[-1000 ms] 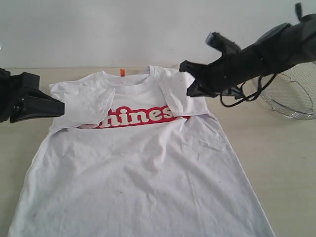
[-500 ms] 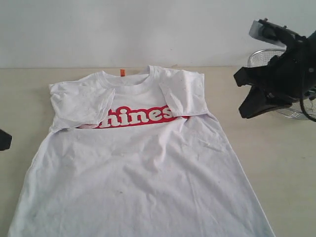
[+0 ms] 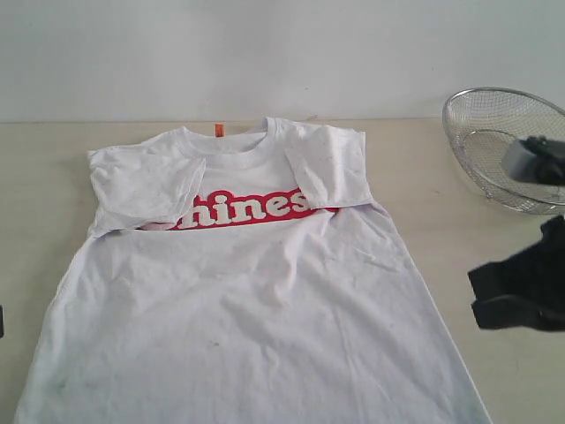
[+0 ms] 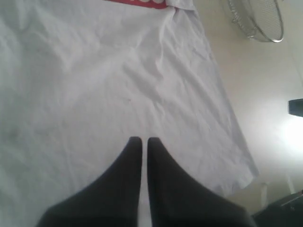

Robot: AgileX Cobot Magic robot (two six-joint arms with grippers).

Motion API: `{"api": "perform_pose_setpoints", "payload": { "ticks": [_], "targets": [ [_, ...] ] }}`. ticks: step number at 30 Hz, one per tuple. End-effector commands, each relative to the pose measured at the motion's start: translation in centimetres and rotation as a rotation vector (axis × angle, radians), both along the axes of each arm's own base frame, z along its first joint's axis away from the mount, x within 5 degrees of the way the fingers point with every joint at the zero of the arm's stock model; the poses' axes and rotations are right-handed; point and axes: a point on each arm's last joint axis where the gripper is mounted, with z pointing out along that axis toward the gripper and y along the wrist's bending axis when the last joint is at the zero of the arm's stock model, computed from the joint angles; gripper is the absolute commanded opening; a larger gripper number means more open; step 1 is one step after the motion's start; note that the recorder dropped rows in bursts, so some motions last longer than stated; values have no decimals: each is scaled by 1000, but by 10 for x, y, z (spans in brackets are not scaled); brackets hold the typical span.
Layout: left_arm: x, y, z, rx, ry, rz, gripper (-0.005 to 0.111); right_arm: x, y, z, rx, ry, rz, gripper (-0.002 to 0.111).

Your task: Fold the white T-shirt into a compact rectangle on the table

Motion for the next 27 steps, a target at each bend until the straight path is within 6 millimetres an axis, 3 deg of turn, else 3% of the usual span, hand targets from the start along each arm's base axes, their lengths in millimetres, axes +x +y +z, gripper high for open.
{"api": "perform_pose_setpoints", "payload": {
  "ticks": [1, 7, 12, 15, 20, 27],
  "targets": [
    [-3, 2, -11, 8, 65, 41, 5, -15, -1, -2, -9, -55, -11, 0],
    [3, 6, -12, 4, 64, 90, 5, -17, -1, -2, -11, -53, -7, 3],
    [8, 4, -20, -30, 153, 43, 5, -17, -1, -2, -4, -43, -17, 33],
    [9, 1, -26, -50, 247, -20, 5, -19, 0, -3, 11, -17, -35, 45],
    [16, 3, -35, -63, 343, -32, 5, -20, 3, -3, 16, 0, -20, 44],
    [28, 9, -42, -36, 537, -123, 5, -19, 18, -18, -6, 112, 68, 44]
  ]
}}
